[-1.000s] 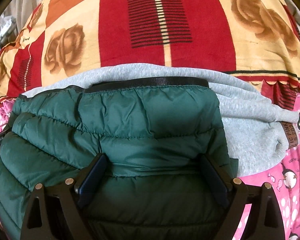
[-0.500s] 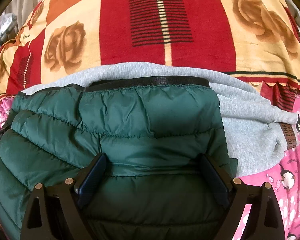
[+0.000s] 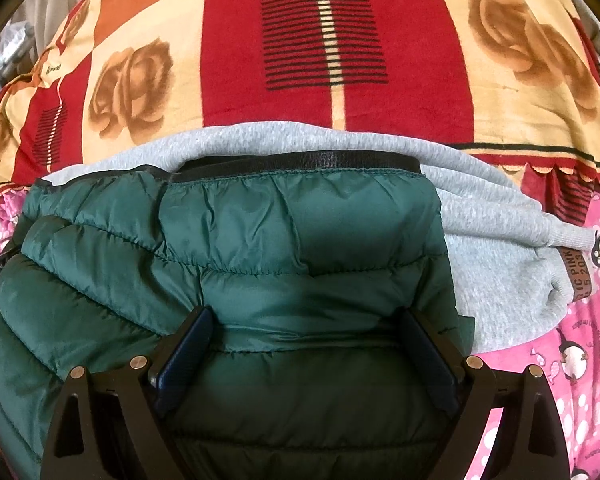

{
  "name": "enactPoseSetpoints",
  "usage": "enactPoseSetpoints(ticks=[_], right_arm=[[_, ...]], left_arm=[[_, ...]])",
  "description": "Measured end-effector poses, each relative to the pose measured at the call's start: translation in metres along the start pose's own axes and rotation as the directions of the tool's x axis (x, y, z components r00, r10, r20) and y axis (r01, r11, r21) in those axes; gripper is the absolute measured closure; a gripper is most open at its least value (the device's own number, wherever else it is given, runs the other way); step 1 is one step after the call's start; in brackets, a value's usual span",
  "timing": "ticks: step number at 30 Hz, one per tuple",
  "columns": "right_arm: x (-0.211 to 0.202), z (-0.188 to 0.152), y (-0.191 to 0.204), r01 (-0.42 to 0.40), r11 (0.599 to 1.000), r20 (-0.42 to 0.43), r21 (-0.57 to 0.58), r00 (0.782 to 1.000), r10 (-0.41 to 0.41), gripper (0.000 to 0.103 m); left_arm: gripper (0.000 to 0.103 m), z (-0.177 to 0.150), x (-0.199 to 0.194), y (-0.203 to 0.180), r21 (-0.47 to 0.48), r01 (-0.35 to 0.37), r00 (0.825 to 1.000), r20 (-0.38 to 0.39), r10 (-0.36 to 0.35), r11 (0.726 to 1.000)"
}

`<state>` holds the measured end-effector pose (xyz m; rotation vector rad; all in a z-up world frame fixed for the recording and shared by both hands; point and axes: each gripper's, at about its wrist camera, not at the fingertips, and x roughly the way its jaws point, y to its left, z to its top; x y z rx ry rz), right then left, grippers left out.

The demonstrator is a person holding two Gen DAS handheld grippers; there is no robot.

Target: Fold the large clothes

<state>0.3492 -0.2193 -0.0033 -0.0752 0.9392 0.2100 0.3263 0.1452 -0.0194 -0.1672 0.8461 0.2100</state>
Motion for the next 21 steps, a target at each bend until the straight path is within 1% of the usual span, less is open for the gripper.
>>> enactPoseSetpoints(ticks=[2, 5, 6, 9, 12, 13, 14, 16, 17, 18, 21], right_arm=[[-0.001, 0.003, 0.000, 0.000, 1.000, -0.034, 0.013, 0.999, 0.000, 0.010], [-0.005, 0.002, -0.001, -0.014, 1.000, -0.029, 0.018, 0.999, 0.014, 0.010], [-0.007, 0.001, -0.002, -0.024, 1.000, -0.024, 0.019, 0.999, 0.024, 0.010], [-0.010, 0.000, -0.005, -0.051, 0.998, -0.005, 0.026, 0.999, 0.052, 0.010], [-0.014, -0.003, -0.007, -0.067, 0.997, 0.014, 0.035, 0.998, 0.067, 0.010], [-0.014, -0.004, -0.007, -0.069, 0.997, 0.008, 0.036, 0.998, 0.069, 0.010], [-0.011, -0.005, -0.007, -0.068, 0.997, -0.006, 0.033, 0.998, 0.069, 0.009], [-0.005, -0.007, -0.006, -0.065, 0.997, -0.007, 0.030, 0.998, 0.066, 0.005], [0.002, -0.009, -0.007, -0.062, 0.998, -0.008, 0.028, 0.998, 0.062, 0.001], [0.008, -0.009, -0.008, -0.062, 0.998, -0.010, 0.028, 0.998, 0.062, 0.000], [0.017, -0.006, -0.011, -0.065, 0.998, -0.003, 0.025, 0.998, 0.065, 0.000]], left_arm=[[0.001, 0.004, 0.004, 0.005, -0.023, 0.018, 0.999, -0.035, -0.018, 1.000], [0.001, 0.007, 0.011, 0.018, -0.097, 0.097, 0.991, -0.078, -0.105, 0.991], [0.001, 0.007, 0.013, 0.024, -0.134, 0.132, 0.986, -0.083, -0.144, 0.982], [0.001, 0.005, 0.013, 0.034, -0.196, 0.184, 0.978, -0.064, -0.200, 0.963], [0.001, 0.003, 0.010, 0.036, -0.213, 0.203, 0.975, -0.045, -0.218, 0.956], [0.001, 0.003, 0.009, 0.036, -0.213, 0.205, 0.975, -0.045, -0.219, 0.955], [0.001, 0.003, 0.010, 0.035, -0.209, 0.201, 0.975, -0.051, -0.216, 0.957], [0.000, 0.003, 0.010, 0.029, -0.177, 0.171, 0.979, -0.075, -0.187, 0.969], [0.000, 0.003, 0.010, 0.025, -0.154, 0.158, 0.981, -0.088, -0.173, 0.975], [0.000, 0.003, 0.010, 0.021, -0.134, 0.151, 0.981, -0.099, -0.165, 0.979], [0.000, 0.000, 0.010, 0.024, -0.154, 0.159, 0.979, -0.103, -0.176, 0.975]])
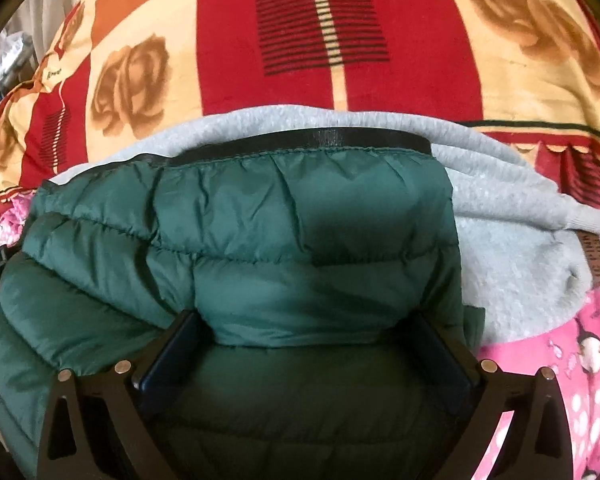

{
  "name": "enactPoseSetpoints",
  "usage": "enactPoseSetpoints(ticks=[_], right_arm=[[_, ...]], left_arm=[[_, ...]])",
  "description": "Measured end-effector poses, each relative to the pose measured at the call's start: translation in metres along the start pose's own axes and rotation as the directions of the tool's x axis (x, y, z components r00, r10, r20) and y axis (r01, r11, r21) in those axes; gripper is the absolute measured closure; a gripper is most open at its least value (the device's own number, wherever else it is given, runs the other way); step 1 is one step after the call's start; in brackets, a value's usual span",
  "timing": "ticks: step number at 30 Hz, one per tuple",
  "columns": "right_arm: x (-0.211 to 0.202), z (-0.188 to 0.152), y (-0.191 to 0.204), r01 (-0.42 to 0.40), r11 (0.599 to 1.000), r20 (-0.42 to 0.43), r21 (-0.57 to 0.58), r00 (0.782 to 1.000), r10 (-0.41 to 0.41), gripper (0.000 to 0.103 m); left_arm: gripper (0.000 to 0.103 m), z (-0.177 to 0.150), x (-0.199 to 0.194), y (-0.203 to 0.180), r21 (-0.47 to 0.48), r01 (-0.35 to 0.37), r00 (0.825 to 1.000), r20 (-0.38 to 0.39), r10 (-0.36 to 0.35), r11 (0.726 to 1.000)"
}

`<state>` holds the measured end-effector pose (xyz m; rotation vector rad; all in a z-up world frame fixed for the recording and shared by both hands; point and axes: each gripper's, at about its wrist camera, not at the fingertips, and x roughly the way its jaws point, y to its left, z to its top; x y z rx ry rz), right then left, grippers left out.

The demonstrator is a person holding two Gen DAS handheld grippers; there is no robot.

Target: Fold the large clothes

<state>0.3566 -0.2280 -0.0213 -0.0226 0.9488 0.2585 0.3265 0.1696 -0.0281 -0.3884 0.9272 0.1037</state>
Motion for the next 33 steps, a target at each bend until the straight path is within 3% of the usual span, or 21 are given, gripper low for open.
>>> enactPoseSetpoints(ticks=[15, 20, 22, 23, 24, 26, 28, 29, 31, 32, 33], right_arm=[[0.019, 0.021, -0.013, -0.062, 0.994, 0.013, -0.089, 0.998, 0.063, 0.000], [0.005, 0.021, -0.004, 0.019, 0.996, -0.052, -0.092, 0.998, -0.024, 0.000], [-0.017, 0.023, 0.003, 0.067, 0.996, -0.047, -0.057, 0.997, -0.069, 0.008], [-0.034, 0.024, 0.008, 0.061, 0.997, -0.018, -0.044, 0.998, -0.062, 0.018], [-0.052, 0.024, 0.014, 0.046, 0.998, 0.016, -0.034, 0.999, -0.046, 0.019], [-0.096, 0.019, 0.033, -0.006, 0.999, 0.112, -0.031, 0.994, 0.009, 0.017], [-0.120, 0.004, 0.055, -0.011, 0.999, 0.164, -0.049, 0.986, 0.019, 0.009], [-0.123, -0.004, 0.062, 0.009, 0.999, 0.178, -0.048, 0.984, 0.000, 0.006], [-0.114, -0.025, 0.070, 0.048, 0.998, 0.148, -0.038, 0.988, -0.042, 0.006], [-0.092, -0.034, 0.073, 0.044, 0.998, 0.064, -0.039, 0.997, -0.042, 0.006], [-0.076, -0.041, 0.073, 0.035, 0.999, 0.004, -0.042, 0.999, -0.035, 0.002]], left_arm=[[0.000, -0.048, -0.021, 0.006, -0.154, -0.038, 0.994, 0.093, 0.053, 0.987], [0.000, -0.035, -0.024, 0.007, -0.170, -0.048, 0.996, 0.060, 0.059, 0.984], [0.001, -0.030, -0.041, 0.006, -0.174, -0.049, 0.994, 0.089, 0.065, 0.984], [0.001, -0.028, -0.057, 0.001, -0.159, -0.024, 0.989, 0.142, 0.047, 0.987], [0.001, -0.027, -0.069, -0.005, -0.131, -0.001, 0.982, 0.186, 0.025, 0.991], [0.001, -0.029, -0.100, -0.029, -0.005, 0.066, 0.959, 0.277, -0.062, 0.998], [0.001, -0.039, -0.118, -0.057, 0.154, 0.125, 0.940, 0.297, -0.167, 0.980], [0.001, -0.045, -0.116, -0.067, 0.197, 0.133, 0.944, 0.274, -0.184, 0.971], [0.001, -0.056, -0.091, -0.081, 0.230, 0.117, 0.975, 0.158, -0.156, 0.966], [0.001, -0.062, -0.069, -0.086, 0.242, 0.109, 0.990, 0.058, -0.127, 0.964], [0.000, -0.070, -0.051, -0.092, 0.288, 0.055, 0.998, 0.015, -0.061, 0.956]])
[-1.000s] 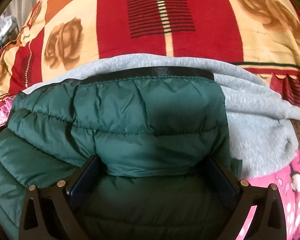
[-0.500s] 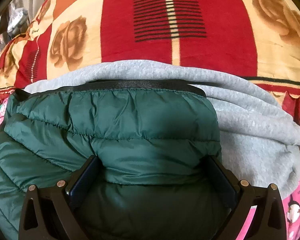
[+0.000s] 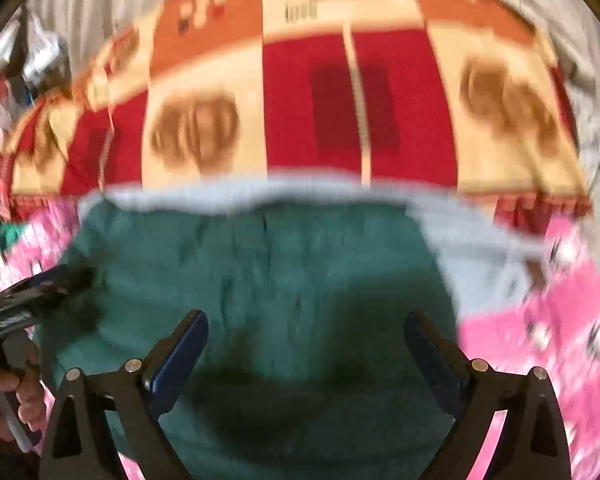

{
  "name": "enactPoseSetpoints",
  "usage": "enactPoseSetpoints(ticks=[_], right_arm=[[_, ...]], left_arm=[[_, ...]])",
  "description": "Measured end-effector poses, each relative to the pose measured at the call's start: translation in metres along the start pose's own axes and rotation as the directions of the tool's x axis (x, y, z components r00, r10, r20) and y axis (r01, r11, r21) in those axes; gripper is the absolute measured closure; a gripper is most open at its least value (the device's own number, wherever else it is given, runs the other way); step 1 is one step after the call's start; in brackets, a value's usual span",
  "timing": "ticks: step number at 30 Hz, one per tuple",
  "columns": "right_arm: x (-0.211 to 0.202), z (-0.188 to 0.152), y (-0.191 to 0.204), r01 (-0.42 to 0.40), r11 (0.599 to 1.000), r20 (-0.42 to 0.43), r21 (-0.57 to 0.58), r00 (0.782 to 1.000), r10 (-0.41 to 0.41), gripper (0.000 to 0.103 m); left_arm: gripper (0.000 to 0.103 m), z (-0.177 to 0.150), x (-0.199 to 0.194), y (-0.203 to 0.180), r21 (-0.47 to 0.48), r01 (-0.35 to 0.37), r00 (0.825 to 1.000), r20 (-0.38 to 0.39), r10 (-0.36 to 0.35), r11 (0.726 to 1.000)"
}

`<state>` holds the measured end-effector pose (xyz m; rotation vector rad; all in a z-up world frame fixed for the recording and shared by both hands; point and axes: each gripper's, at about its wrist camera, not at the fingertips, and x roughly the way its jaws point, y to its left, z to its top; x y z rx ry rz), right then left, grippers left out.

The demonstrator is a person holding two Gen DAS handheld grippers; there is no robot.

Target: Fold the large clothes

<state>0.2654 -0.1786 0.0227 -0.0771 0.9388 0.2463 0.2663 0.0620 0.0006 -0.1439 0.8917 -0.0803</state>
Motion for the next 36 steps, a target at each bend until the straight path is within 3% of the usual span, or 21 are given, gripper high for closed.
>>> enactPoseSetpoints(ticks=[3, 7, 11, 14, 16, 19, 21, 23, 24, 25, 27, 30, 33, 36], right_arm=[[0.015, -0.008, -0.004, -0.015, 1.000, 0.029, -0.013, 0.999, 0.016, 0.000], [0.003, -0.009, -0.011, -0.047, 0.999, 0.005, -0.001, 0.999, 0.047, 0.000], [-0.051, -0.016, -0.037, -0.017, 0.999, 0.164, 0.044, 0.986, 0.010, 0.005], [-0.078, -0.027, -0.060, -0.066, 0.992, 0.234, 0.111, 0.972, 0.038, 0.005], [-0.086, -0.034, -0.062, -0.094, 0.988, 0.237, 0.120, 0.970, 0.063, 0.005], [-0.086, -0.039, -0.047, -0.132, 0.988, 0.230, 0.082, 0.967, 0.110, 0.005], [-0.062, -0.041, -0.036, -0.131, 0.989, 0.140, 0.070, 0.983, 0.120, 0.005], [-0.022, -0.050, -0.030, -0.097, 0.994, -0.040, 0.043, 0.994, 0.099, 0.004], [-0.021, -0.051, -0.032, -0.102, 0.994, -0.032, 0.046, 0.994, 0.104, 0.004], [-0.027, -0.050, -0.037, -0.116, 0.991, 0.003, 0.060, 0.993, 0.116, 0.005], [-0.052, -0.049, -0.055, -0.144, 0.986, 0.104, 0.084, 0.985, 0.135, 0.005], [-0.080, -0.063, -0.093, -0.155, 0.980, 0.214, 0.129, 0.969, 0.125, 0.005], [-0.076, -0.083, -0.127, -0.205, 0.956, 0.201, 0.210, 0.966, 0.163, 0.005], [-0.062, -0.093, -0.134, -0.256, 0.941, 0.182, 0.221, 0.959, 0.218, 0.005]], left_arm=[[0.000, -0.003, 0.001, -0.017, 0.079, -0.090, 0.995, 0.047, 0.086, 0.993], [0.000, -0.009, -0.016, -0.004, 0.032, -0.039, 0.997, 0.063, 0.037, 0.999], [0.000, -0.019, -0.058, 0.014, 0.017, -0.048, 0.990, 0.133, 0.046, 0.999], [0.001, -0.030, -0.086, 0.038, -0.025, -0.101, 0.974, 0.203, 0.104, 0.995], [0.000, -0.033, -0.084, 0.054, -0.057, -0.115, 0.975, 0.185, 0.123, 0.992], [0.000, -0.047, -0.064, 0.073, -0.139, -0.138, 0.988, 0.052, 0.146, 0.981], [0.000, -0.060, -0.042, 0.089, -0.238, -0.068, 0.997, -0.048, 0.059, 0.969], [0.000, -0.068, -0.030, 0.113, -0.412, 0.060, 0.993, -0.071, -0.098, 0.909], [0.000, -0.068, -0.032, 0.120, -0.452, 0.095, 0.990, -0.054, -0.133, 0.887], [0.000, -0.067, -0.039, 0.123, -0.455, 0.096, 0.991, -0.036, -0.126, 0.885], [0.000, -0.065, -0.065, 0.122, -0.400, 0.058, 0.998, 0.048, -0.042, 0.915], [0.000, -0.076, -0.098, 0.119, -0.298, 0.010, 0.986, 0.163, 0.041, 0.954], [0.001, -0.088, -0.102, 0.122, -0.231, -0.040, 0.982, 0.170, 0.081, 0.972], [0.001, -0.096, -0.092, 0.125, -0.162, -0.009, 0.989, 0.147, 0.033, 0.987]])
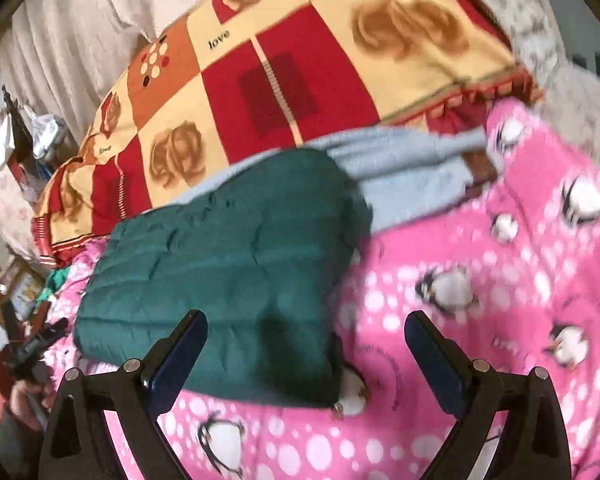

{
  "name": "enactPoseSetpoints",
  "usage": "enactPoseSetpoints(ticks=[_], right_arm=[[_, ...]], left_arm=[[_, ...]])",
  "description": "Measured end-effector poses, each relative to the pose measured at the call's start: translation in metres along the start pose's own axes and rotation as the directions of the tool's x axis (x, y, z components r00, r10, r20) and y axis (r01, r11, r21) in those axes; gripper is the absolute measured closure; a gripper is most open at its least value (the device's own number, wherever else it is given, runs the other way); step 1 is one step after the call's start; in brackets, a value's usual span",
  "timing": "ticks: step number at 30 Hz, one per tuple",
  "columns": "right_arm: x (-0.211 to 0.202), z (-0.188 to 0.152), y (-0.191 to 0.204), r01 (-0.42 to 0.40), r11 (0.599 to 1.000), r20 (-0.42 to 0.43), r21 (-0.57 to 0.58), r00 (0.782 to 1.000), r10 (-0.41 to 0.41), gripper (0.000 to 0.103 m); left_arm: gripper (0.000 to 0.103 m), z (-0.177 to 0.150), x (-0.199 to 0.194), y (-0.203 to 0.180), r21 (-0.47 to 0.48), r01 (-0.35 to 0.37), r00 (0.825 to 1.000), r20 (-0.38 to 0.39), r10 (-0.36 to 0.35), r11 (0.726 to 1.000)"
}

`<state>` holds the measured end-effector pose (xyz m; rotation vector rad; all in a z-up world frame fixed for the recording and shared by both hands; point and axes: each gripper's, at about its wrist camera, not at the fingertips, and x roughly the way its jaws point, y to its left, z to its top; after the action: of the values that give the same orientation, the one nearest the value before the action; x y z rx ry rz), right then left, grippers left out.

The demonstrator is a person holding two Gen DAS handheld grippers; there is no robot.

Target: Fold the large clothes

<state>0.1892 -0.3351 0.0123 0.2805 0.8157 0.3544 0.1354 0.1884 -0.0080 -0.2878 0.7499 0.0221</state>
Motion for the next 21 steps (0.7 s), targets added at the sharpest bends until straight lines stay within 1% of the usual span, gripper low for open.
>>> enactPoseSetpoints(ticks=[1, 2, 3, 4, 5, 6, 8, 9, 11, 12, 14, 15, 16, 18, 20, 21], right_arm=[[0.004, -0.001, 0.000, -0.024, 1.000, -0.010, 0.011, 1.000, 0.024, 0.005], [0.011, -0.001, 0.002, -0.082, 0.996, -0.022, 0.019, 0.996, 0.083, 0.005], [0.015, -0.001, 0.005, -0.108, 0.994, -0.030, 0.016, 0.994, 0.108, 0.005], [0.021, -0.002, 0.007, -0.109, 0.994, -0.039, 0.011, 0.993, 0.109, 0.005], [0.030, -0.004, 0.008, -0.094, 0.996, -0.058, 0.007, 0.994, 0.095, 0.005], [0.038, -0.006, 0.010, -0.099, 0.995, -0.081, 0.013, 0.992, 0.099, 0.005], [0.049, -0.011, 0.011, -0.156, 0.987, -0.110, 0.044, 0.981, 0.160, 0.005], [0.055, -0.014, 0.012, -0.187, 0.980, -0.125, 0.061, 0.973, 0.194, 0.003], [0.059, -0.017, 0.014, -0.201, 0.978, -0.120, 0.052, 0.971, 0.206, 0.002], [0.059, -0.017, 0.015, -0.209, 0.977, -0.113, 0.052, 0.970, 0.214, 0.002], [0.054, -0.015, 0.013, -0.248, 0.966, -0.083, 0.066, 0.964, 0.253, 0.003], [0.049, -0.014, 0.014, -0.252, 0.966, -0.061, 0.055, 0.965, 0.256, 0.007], [0.048, -0.014, 0.017, -0.237, 0.971, -0.054, 0.032, 0.970, 0.239, 0.010], [0.055, -0.016, 0.022, -0.209, 0.978, -0.089, 0.009, 0.974, 0.209, 0.015], [0.057, -0.017, 0.024, -0.196, 0.981, -0.103, -0.005, 0.975, 0.195, 0.017], [0.056, -0.016, 0.026, -0.196, 0.980, -0.099, -0.013, 0.976, 0.194, 0.022]], left_arm=[[0.001, -0.002, 0.002, -0.001, 0.006, 0.014, 1.000, -0.003, -0.014, 1.000], [0.001, -0.005, 0.004, 0.000, 0.007, 0.030, 1.000, -0.001, -0.030, 1.000], [0.000, -0.006, 0.006, 0.000, 0.009, 0.059, 0.998, 0.006, -0.059, 0.998], [0.000, -0.007, 0.008, -0.002, 0.020, 0.089, 0.996, 0.010, -0.089, 0.996], [0.000, -0.008, 0.009, -0.005, 0.034, 0.098, 0.995, 0.009, -0.098, 0.995], [0.001, -0.008, 0.012, -0.010, 0.049, 0.103, 0.995, 0.009, -0.103, 0.993], [0.000, -0.009, 0.016, -0.018, 0.082, 0.126, 0.992, 0.009, -0.127, 0.989], [0.000, -0.011, 0.021, -0.022, 0.096, 0.132, 0.991, 0.005, -0.133, 0.987], [0.000, -0.013, 0.028, -0.024, 0.085, 0.168, 0.986, -0.012, -0.168, 0.982], [0.000, -0.013, 0.033, -0.024, 0.062, 0.194, 0.981, -0.029, -0.193, 0.979], [0.000, -0.012, 0.039, -0.024, 0.030, 0.211, 0.977, -0.036, -0.210, 0.977], [0.000, -0.010, 0.039, -0.025, 0.027, 0.214, 0.976, -0.034, -0.213, 0.976], [0.000, -0.009, 0.039, -0.025, 0.024, 0.225, 0.974, -0.038, -0.224, 0.974], [0.002, -0.007, 0.038, -0.030, 0.026, 0.276, 0.960, -0.058, -0.274, 0.961], [0.007, -0.007, 0.035, -0.036, 0.069, 0.276, 0.960, -0.065, -0.272, 0.959], [0.013, -0.009, 0.034, -0.038, 0.086, 0.279, 0.959, -0.069, -0.273, 0.957]])
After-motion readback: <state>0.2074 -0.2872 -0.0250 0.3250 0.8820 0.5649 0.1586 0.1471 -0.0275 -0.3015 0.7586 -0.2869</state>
